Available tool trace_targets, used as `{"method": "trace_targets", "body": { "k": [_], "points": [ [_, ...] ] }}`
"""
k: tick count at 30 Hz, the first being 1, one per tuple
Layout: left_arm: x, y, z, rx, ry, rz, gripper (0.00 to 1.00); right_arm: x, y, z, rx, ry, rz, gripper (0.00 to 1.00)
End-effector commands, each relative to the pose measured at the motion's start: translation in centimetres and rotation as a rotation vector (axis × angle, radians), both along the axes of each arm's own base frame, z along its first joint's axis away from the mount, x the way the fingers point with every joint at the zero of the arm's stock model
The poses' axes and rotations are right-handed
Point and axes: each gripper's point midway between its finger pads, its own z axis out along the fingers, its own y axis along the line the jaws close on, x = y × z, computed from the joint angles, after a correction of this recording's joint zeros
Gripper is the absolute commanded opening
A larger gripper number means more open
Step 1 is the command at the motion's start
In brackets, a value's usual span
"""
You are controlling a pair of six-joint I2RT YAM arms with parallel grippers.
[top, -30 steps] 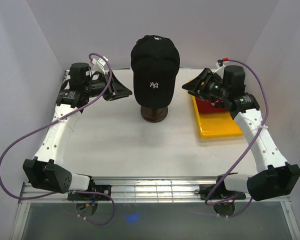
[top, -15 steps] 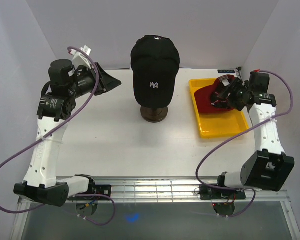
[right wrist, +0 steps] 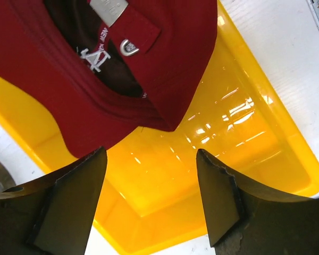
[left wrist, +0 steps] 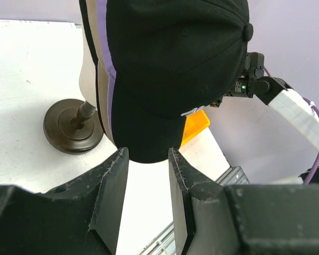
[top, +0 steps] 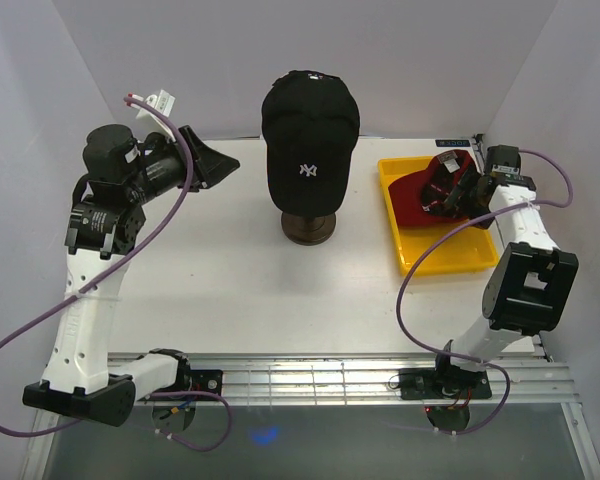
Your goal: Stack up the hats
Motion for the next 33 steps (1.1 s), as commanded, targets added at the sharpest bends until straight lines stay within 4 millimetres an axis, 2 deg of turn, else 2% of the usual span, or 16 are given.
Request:
{"method": "trace_targets", "body": {
  "k": [1,5,10,13,15,16,17,19,22,23,24,26,27,29,31,33],
  "points": [
    [-1.1,0.1,1.6,0.005,-0.080,-0.020,0.47,1.9,-1.7,0.5,-0.068,-0.042,-0.027,0.73],
    [-1.7,0.1,2.4,0.005,-0.106,-0.029,0.47,3.1,-1.9,-1.3,-0.058,-0.015,-0.041,0.73],
    [-2.0,0.2,3.1,0.009,-0.147,-0.027,0.47,4.3,-2.6,-1.7,-0.077,-0.038,-0.076,0.71],
    [-2.4,0.0,3.7,0.003,-0.180,-0.050,0.47,5.0,-2.8,-2.3,-0.072,-0.046,-0.093,0.65],
    [-2.8,-0.2,3.8,0.000,-0.197,-0.068,0.47,5.2,-2.7,-2.9,-0.062,-0.033,-0.098,0.53],
    [-2.9,-0.3,4.2,-0.002,-0.214,-0.078,0.47,5.3,-2.7,-2.9,-0.059,-0.033,-0.100,0.42],
    [-3.3,-0.6,4.3,-0.003,-0.223,-0.103,0.47,5.3,-2.7,-2.8,-0.058,-0.033,-0.101,0.22],
    [-3.4,-1.0,4.6,0.003,-0.253,-0.134,0.47,5.2,-2.6,-2.3,-0.056,-0.045,-0.104,0.08],
    [-4.0,-1.5,5.0,0.003,-0.313,-0.173,0.48,4.9,-2.5,0.4,-0.062,-0.101,-0.100,0.08],
    [-4.3,-1.6,5.3,0.000,-0.334,-0.185,0.48,4.9,-2.5,2.4,-0.069,-0.142,-0.100,0.08],
    [-4.7,-1.9,5.9,-0.007,-0.373,-0.211,0.49,4.9,-2.4,3.4,-0.069,-0.159,-0.094,0.08],
    [-5.0,-2.2,6.2,-0.020,-0.391,-0.229,0.49,4.6,-2.2,7.1,-0.071,-0.219,-0.086,0.08],
    [-5.0,-2.3,6.7,-0.025,-0.418,-0.235,0.50,4.4,-2.1,8.3,-0.071,-0.236,-0.082,0.08],
    [-4.9,-2.5,7.4,-0.030,-0.437,-0.237,0.50,3.9,-1.8,12.5,-0.074,-0.301,-0.075,0.08],
    [-4.1,-3.0,7.6,-0.032,-0.431,-0.253,0.51,3.4,-1.3,15.2,-0.066,-0.347,-0.061,0.08],
    [-4.5,-3.9,9.0,-0.046,-0.463,-0.272,0.56,2.5,-0.8,19.4,-0.059,-0.417,-0.051,0.08]
  ]
}}
